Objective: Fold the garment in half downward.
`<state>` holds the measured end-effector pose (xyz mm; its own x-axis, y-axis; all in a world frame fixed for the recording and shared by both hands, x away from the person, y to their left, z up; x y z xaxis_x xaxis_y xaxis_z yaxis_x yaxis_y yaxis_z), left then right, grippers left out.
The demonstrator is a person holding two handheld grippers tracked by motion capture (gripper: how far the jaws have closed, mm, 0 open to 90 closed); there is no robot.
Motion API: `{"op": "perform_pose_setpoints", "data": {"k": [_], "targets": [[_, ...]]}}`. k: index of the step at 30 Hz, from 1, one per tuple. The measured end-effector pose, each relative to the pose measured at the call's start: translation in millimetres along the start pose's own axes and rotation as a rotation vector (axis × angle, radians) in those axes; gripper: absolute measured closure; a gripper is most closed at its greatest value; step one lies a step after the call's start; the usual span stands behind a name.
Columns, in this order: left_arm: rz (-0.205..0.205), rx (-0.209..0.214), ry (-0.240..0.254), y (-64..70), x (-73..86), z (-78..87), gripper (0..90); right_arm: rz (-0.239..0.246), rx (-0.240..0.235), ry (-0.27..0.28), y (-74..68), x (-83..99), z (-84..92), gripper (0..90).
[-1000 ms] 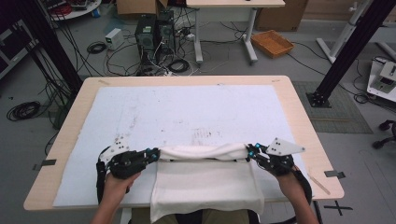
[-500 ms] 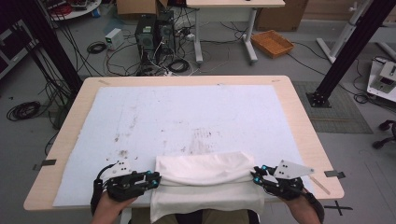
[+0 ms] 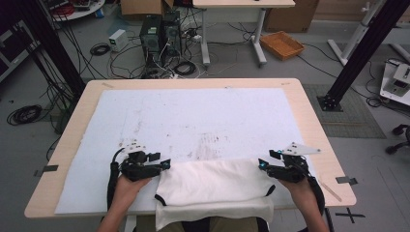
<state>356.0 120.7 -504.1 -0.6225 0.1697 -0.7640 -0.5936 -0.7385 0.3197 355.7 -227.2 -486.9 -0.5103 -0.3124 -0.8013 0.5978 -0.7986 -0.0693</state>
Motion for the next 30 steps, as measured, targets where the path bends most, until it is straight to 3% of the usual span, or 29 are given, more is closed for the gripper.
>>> {"op": "perform_pose_setpoints", "data": {"k": [4,5,6,7,8,9,10,12,15,17,21,25,28,29,30], "targets": [[-0.012,-0.006,-0.008,0.4,6.4,-4.3,38.7,0.064,0.009,-0.106,-3.3,11.8,-18.5,44.1],[-0.012,-0.006,-0.008,0.4,6.4,-4.3,38.5,0.053,-0.004,-0.115,-3.2,14.5,-22.0,48.0],[-0.034,-0.008,-0.014,0.8,8.0,-2.9,39.1,0.033,-0.030,-0.115,-4.7,15.5,-22.2,59.0],[-0.065,-0.011,-0.021,1.7,9.8,-2.0,46.9,0.030,-0.067,-0.113,-7.2,15.9,-21.7,69.3],[-0.086,-0.006,-0.032,3.3,11.9,-1.4,62.9,0.036,-0.083,-0.112,-8.7,16.4,-20.6,76.2],[-0.086,-0.006,-0.032,3.3,11.9,-1.4,73.3,0.036,-0.083,-0.112,-8.7,16.4,-20.6,76.2],[-0.110,-0.004,-0.036,6.3,12.3,-1.4,78.6,0.035,-0.089,-0.117,-8.0,17.6,-18.7,82.7],[-0.107,-0.007,-0.035,6.8,11.9,-1.3,80.8,0.028,-0.095,-0.119,-7.2,17.6,-17.9,83.6],[-0.042,0.019,0.066,3.7,-2.4,7.5,81.1,0.043,-0.031,-0.069,4.0,13.0,-12.2,84.5],[-0.035,0.013,0.097,0.0,-10.4,11.5,81.1,0.036,0.007,-0.016,11.8,4.8,-7.2,84.5],[-0.034,0.000,0.116,-3.8,-20.3,11.7,81.2,0.020,0.050,0.032,24.8,-10.1,-5.6,84.4],[-0.029,-0.041,0.128,-14.2,-37.0,3.5,81.1,0.039,0.057,0.012,27.0,-18.8,-17.8,84.4],[-0.013,-0.048,0.143,-20.7,-47.5,0.5,81.1,0.049,0.077,0.017,31.5,-26.6,-22.7,84.4],[0.001,-0.055,0.160,-27.7,-59.9,-1.7,81.2,0.053,0.098,0.033,38.9,-37.1,-26.3,84.3],[0.001,-0.055,0.160,-27.7,-59.9,-1.7,81.1,0.050,0.108,0.039,43.7,-42.5,-28.0,84.3]]}}
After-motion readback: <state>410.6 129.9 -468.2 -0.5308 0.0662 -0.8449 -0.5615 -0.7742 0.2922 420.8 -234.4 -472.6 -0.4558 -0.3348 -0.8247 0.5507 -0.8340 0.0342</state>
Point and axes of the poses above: each handheld gripper's, and its own axes: z roughly backward along the jaws, x roughly out of its underside, y roughly to its right, the point moved 10 cm from there along -z, roughly forward along the jaws, and after that the axes turned 2 degrees about x, right-handed, at the moved point
